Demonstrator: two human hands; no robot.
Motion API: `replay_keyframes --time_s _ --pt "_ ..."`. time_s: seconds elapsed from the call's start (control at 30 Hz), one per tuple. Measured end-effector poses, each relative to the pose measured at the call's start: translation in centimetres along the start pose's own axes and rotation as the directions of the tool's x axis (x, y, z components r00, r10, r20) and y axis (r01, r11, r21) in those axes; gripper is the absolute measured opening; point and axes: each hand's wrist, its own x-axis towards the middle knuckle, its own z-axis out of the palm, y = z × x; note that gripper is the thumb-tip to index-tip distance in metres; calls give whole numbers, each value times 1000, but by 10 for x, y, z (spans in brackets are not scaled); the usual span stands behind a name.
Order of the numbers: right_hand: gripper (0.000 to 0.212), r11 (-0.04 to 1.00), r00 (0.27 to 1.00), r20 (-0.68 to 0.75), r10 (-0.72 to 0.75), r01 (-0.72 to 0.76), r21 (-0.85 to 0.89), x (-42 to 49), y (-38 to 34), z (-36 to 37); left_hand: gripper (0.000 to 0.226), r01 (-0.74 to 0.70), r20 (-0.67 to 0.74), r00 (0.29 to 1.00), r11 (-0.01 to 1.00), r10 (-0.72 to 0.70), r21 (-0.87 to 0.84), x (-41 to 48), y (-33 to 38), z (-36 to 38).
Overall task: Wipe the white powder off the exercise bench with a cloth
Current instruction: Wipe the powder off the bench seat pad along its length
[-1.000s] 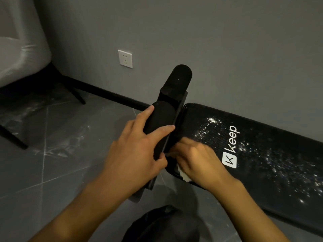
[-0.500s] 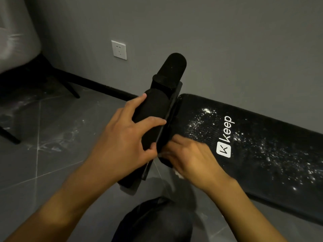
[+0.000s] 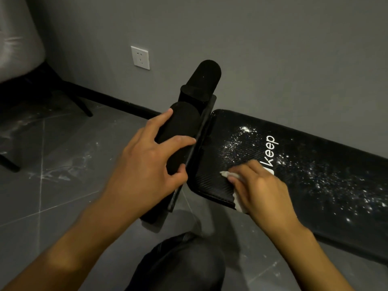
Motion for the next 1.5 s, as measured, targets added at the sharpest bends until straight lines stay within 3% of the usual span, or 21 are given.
replay_keyframes --time_s 0.13,0.27,0.43,0.53,0.6,0.73,0.83,0.97,1.17,1.33,1.5 --pt "28 979 971 128 -201 204 -5 -9 -11 -1 49 9 -23 1000 1000 -9 -17 0 2 2" --pt "27 998 997 43 -65 64 16 -9 11 -10 48 14 -47 999 1000 -15 -11 -1 1 3" --pt "26 979 974 97 -205 205 4 -19 -1 -5 46 27 -55 998 1000 -27 -7 -2 5 5" --pt "27 999 999 -7 -35 34 -32 -14 7 -7 45 55 -83 995 998 -53 30 -2 8 6" --pt "27 998 999 -13 -36 36 -43 -14 9 -5 45 67 -140 989 992 -51 109 -5 9 8" --pt "29 990 990 58 -129 132 -48 -16 -3 -2 31 -98 -292 938 950 188 296 -28 23 32" --pt "27 995 995 49 -82 85 -59 -3 -5 -3 30 -232 -215 931 933 294 274 -53 35 66" --pt "19 1000 999 -45 4 -4 -10 25 -7 6 29 -213 -193 943 938 271 274 -52 27 88" --pt "26 977 979 39 -198 194 90 -2 -4 1 33 -340 -241 891 917 385 207 -55 16 101" --pt "23 993 993 -33 -111 112 42 32 -3 14 34 -389 -209 879 899 428 203 -54 6 106" --pt "29 989 991 -45 -125 128 71 19 -5 21 39 -433 -86 896 900 436 54 -49 0 109"
